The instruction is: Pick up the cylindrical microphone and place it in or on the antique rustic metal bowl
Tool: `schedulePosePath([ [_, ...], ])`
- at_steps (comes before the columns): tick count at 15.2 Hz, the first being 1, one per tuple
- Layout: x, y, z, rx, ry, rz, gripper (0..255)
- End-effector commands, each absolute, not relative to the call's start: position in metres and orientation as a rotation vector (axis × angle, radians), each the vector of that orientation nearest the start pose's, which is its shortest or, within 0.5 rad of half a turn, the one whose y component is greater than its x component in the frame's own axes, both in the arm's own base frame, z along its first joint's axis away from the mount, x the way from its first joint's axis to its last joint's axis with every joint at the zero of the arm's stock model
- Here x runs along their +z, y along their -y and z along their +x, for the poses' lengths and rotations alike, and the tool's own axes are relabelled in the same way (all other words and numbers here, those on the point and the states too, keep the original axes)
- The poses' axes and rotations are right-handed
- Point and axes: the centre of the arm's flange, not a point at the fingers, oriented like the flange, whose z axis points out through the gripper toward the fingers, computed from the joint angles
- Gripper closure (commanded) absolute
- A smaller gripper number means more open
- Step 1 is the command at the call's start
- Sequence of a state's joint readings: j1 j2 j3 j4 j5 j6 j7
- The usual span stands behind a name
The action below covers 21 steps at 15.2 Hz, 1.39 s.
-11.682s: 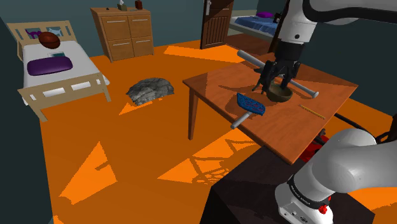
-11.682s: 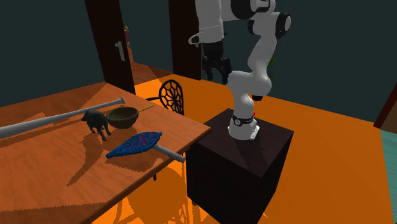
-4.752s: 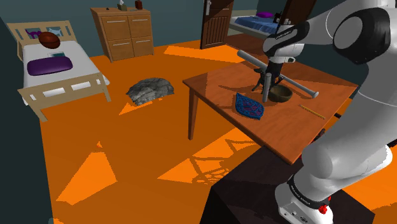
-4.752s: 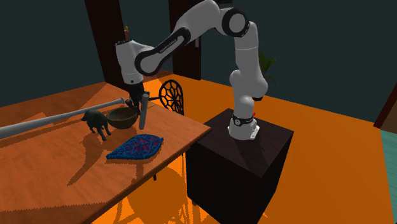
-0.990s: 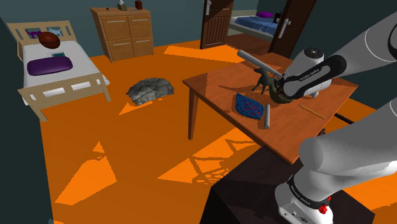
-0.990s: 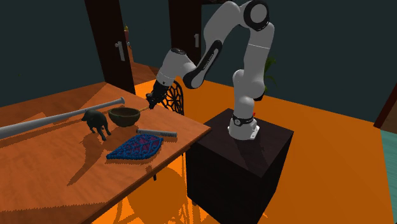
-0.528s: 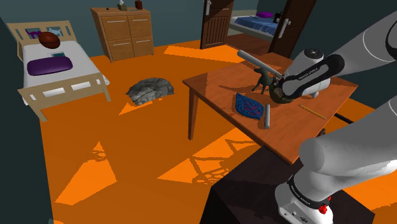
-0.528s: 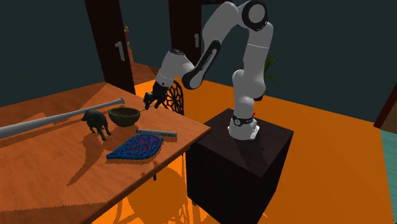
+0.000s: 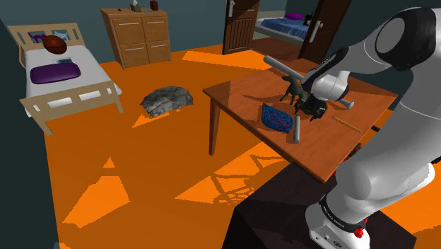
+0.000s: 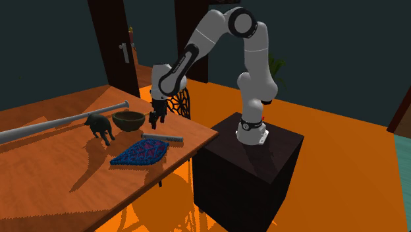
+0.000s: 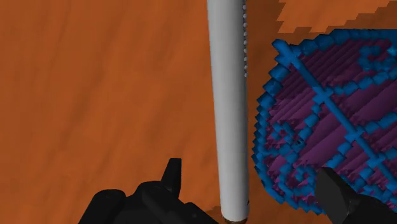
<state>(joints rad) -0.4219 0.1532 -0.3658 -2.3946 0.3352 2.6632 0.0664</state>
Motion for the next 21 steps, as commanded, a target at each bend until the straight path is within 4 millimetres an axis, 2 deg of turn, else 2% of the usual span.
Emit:
schedulePosePath([
  [1,0.243,0.382,0.358,-0.118,-1.474,-2.641,0],
  [9,0.203,0.380,0.363,-0.118,-1.474,-2.641,0],
  [17,0.203,0.380,0.363,-0.118,-1.474,-2.641,0],
  [18,0.203,0.380,0.363,-0.118,-1.474,-2.641,255],
  [21,0.204,0.380,0.363,-0.118,-1.474,-2.641,255],
])
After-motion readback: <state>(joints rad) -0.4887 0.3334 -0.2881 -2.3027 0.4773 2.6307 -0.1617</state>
